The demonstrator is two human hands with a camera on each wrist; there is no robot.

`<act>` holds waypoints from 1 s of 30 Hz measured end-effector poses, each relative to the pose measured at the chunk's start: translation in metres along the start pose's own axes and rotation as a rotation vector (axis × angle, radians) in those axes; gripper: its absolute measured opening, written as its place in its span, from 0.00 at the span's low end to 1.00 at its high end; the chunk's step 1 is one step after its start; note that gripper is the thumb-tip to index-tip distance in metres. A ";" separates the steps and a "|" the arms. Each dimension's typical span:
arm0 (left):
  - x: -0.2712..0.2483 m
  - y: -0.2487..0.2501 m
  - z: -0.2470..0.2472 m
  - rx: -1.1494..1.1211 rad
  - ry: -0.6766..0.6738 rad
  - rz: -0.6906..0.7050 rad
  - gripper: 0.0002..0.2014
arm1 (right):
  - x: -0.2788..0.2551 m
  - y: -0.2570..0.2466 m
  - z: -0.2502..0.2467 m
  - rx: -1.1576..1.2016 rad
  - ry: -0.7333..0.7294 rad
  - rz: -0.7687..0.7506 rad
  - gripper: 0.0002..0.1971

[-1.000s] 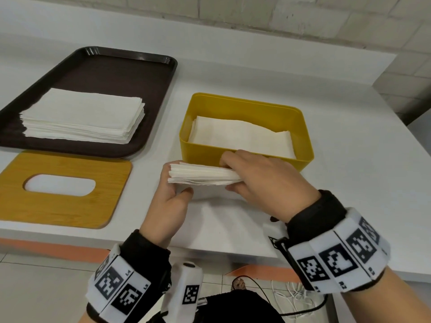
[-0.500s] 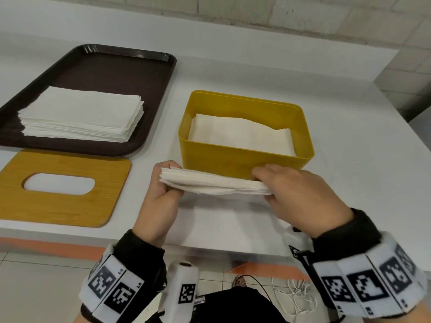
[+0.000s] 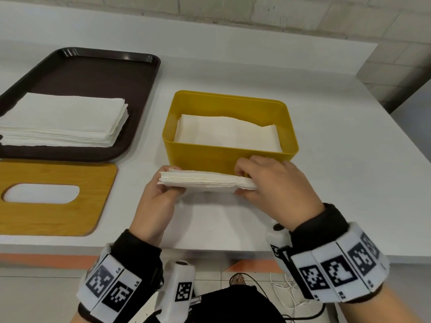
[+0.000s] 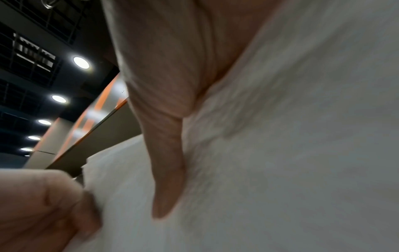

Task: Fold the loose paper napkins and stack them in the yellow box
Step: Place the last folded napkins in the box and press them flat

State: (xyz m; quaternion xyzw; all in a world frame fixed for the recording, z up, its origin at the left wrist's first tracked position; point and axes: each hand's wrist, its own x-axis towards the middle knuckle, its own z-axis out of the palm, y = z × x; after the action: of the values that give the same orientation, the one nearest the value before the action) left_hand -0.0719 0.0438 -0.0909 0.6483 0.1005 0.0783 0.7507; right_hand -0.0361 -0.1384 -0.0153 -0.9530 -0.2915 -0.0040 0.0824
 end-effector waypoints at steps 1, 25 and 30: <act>0.000 0.000 -0.001 0.003 0.006 -0.003 0.12 | -0.004 0.006 -0.001 0.001 0.003 0.014 0.08; 0.004 0.000 -0.006 0.002 -0.024 0.026 0.15 | -0.027 0.026 0.041 1.301 0.275 0.447 0.15; 0.002 0.003 -0.012 -0.021 -0.019 0.023 0.22 | -0.030 0.027 0.038 1.377 0.391 0.455 0.13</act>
State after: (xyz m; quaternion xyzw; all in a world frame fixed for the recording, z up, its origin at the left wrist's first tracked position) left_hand -0.0728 0.0563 -0.0899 0.6420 0.0854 0.0818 0.7575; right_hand -0.0479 -0.1709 -0.0588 -0.7046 -0.0041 0.0270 0.7091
